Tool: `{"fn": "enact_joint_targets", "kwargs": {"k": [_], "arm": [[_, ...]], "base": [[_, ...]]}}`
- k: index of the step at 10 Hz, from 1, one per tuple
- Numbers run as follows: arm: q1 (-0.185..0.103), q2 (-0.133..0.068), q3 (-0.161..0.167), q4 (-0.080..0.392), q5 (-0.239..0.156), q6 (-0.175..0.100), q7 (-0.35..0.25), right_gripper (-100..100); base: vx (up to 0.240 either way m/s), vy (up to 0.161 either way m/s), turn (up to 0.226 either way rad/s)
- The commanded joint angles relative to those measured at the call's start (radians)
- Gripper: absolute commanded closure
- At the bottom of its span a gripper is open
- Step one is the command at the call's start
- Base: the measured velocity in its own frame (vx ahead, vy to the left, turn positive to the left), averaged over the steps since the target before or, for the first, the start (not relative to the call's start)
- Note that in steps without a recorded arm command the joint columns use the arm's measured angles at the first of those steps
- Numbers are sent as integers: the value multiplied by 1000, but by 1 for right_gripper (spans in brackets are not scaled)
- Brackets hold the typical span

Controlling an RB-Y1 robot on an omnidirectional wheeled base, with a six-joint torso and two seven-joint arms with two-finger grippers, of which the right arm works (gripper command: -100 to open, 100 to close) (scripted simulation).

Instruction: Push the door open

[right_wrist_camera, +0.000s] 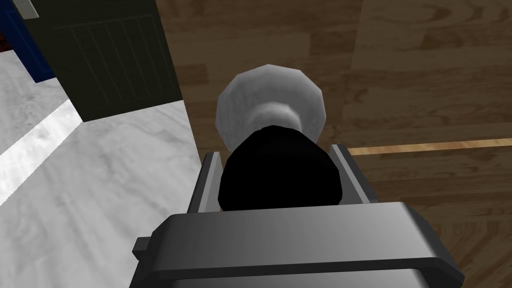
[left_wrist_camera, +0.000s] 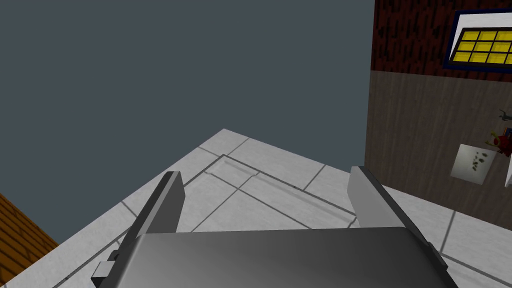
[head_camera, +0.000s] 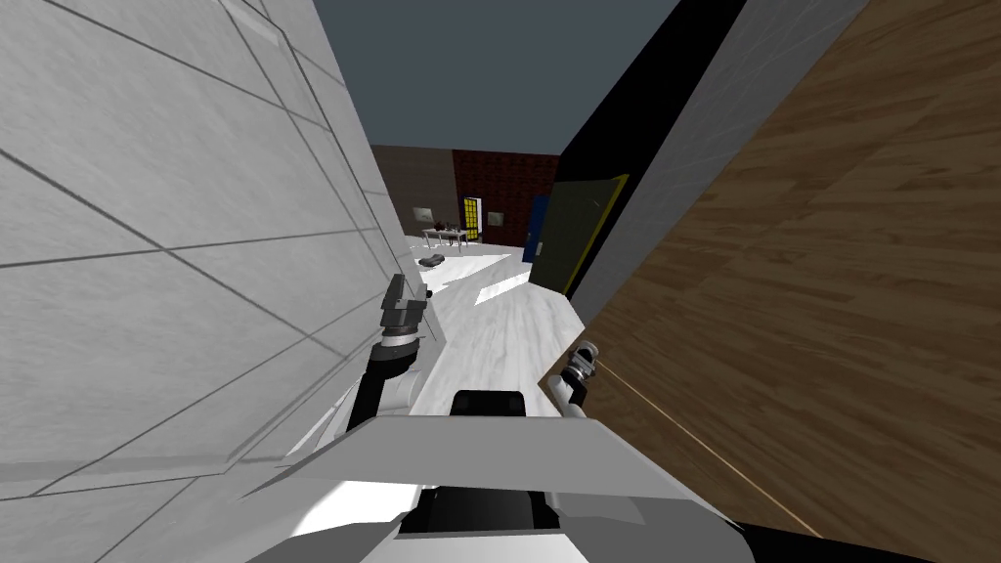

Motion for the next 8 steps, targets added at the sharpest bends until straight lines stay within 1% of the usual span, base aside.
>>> {"fn": "enact_joint_targets", "kwargs": {"k": [1,2,3,4,7,8], "arm": [[6,-12,-19,-16,-15,-6,6,100],[8,-17,-30,-14,-25,-10,7,100],[8,-17,-30,-14,-25,-10,7,100],[10,-23,-45,-11,-39,-16,10,100],[13,-32,-69,-6,-61,-25,15,100],[20,-25,-63,-13,-58,-15,17,100]], "base": [[216,-50,-48],[199,-76,-53],[122,-70,-15],[151,-77,-36],[194,-67,-47],[91,-40,-25]]}}
